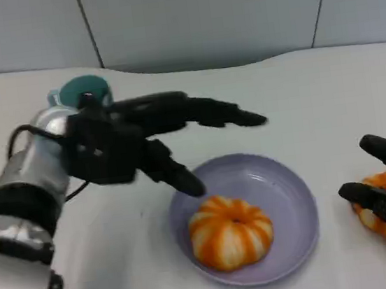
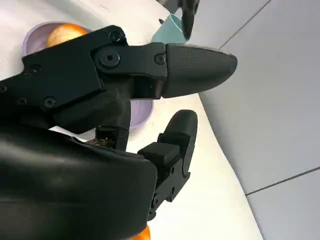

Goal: Grasp the bread from the table and place it into the plate.

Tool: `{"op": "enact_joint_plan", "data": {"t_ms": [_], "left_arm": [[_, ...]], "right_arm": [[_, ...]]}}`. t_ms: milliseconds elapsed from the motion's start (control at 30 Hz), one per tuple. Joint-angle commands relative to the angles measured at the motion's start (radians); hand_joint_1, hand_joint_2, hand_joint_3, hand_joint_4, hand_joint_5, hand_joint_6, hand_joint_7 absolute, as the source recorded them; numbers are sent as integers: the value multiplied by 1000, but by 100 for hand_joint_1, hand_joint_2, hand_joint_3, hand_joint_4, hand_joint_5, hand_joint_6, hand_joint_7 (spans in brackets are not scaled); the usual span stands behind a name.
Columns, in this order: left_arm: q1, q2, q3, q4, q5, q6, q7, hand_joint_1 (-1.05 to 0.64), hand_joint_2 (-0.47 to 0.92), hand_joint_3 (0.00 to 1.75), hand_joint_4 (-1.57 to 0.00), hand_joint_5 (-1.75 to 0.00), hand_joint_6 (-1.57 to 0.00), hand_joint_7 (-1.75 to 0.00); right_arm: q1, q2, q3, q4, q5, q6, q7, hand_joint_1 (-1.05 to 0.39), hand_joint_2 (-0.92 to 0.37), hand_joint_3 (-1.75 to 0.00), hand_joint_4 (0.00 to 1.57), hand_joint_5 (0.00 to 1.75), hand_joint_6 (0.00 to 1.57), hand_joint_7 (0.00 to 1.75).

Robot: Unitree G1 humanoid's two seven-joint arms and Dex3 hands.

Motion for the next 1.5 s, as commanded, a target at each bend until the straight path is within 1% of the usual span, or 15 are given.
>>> {"op": "enact_joint_plan", "data": {"t_ms": [33,267,500,533,600,667,700,733,767,800,833,900,933,1200,1500], "left_arm": [[101,68,113,-36,-156,116,-151,-87,92,24,0,-14,-16,0],[275,140,196,-127,-183,203,-100,-93,92,24,-3,-9,-15,-1],[322,149,217,-182,-175,235,-86,-92,92,27,-2,-8,-13,0],[395,163,238,-211,-174,264,-31,-92,92,27,-2,-8,-13,0],[511,183,263,-280,-148,316,79,-84,92,26,-36,-31,-35,-7],[564,188,267,-340,-134,353,139,-80,92,26,-42,-52,-46,-6],[598,176,276,-389,-148,443,174,-79,92,26,-41,-64,-50,-5],[625,167,282,-433,-158,517,200,-70,92,18,-37,-115,-57,-44],[646,162,286,-471,-166,575,217,-66,92,15,-33,-135,-50,-76],[671,160,283,-507,-167,657,229,-65,92,14,-32,-146,-45,-93],[689,160,278,-537,-166,712,236,-53,92,9,-31,-163,-36,-132],[719,156,268,-591,-151,805,268,-47,92,7,-30,-172,-30,-154],[730,152,264,-613,-141,838,289,-42,90,5,-42,-173,-34,-166],[758,166,163,-713,15,1029,415,-43,89,4,-75,-175,-55,-175],[735,157,124,-720,56,1077,442,-39,87,4,-78,-175,-61,-175]], "right_arm": [[-6,-14,-14,2,6,4,-6,-34,-92,-46,32,124,36,87],[-9,-15,-14,13,5,3,2,-33,-92,-48,32,126,33,89],[-8,-17,-11,19,1,-6,10,-33,-92,-49,31,126,32,91],[-10,-16,-16,21,2,-1,2,-33,-92,-49,31,126,32,91],[-14,-17,-21,28,4,3,-4,-32,-92,-47,32,127,33,92],[-15,-17,-22,31,3,2,-4,-32,-92,-47,32,127,33,93],[-16,-16,-25,32,4,3,-5,-32,-92,-47,32,127,33,93],[-17,-15,-27,32,5,4,-6,-31,-92,-47,32,127,34,93],[-17,-14,-29,32,6,5,-7,-31,-92,-47,32,127,34,94],[-17,-17,-27,32,2,5,-6,-31,-92,-47,32,126,34,94],[-17,-19,-25,31,-2,4,-5,-31,-92,-48,32,126,33,94],[-17,-19,-26,31,-1,5,-6,-31,-92,-48,32,126,33,94],[-18,-17,-27,31,1,7,-7,-31,-92,-49,32,126,32,94],[-20,-21,-27,34,1,7,0,-32,-92,-49,32,127,30,95],[-23,-28,-27,47,-13,-5,6,-32,-92,-45,32,126,32,96]]}}
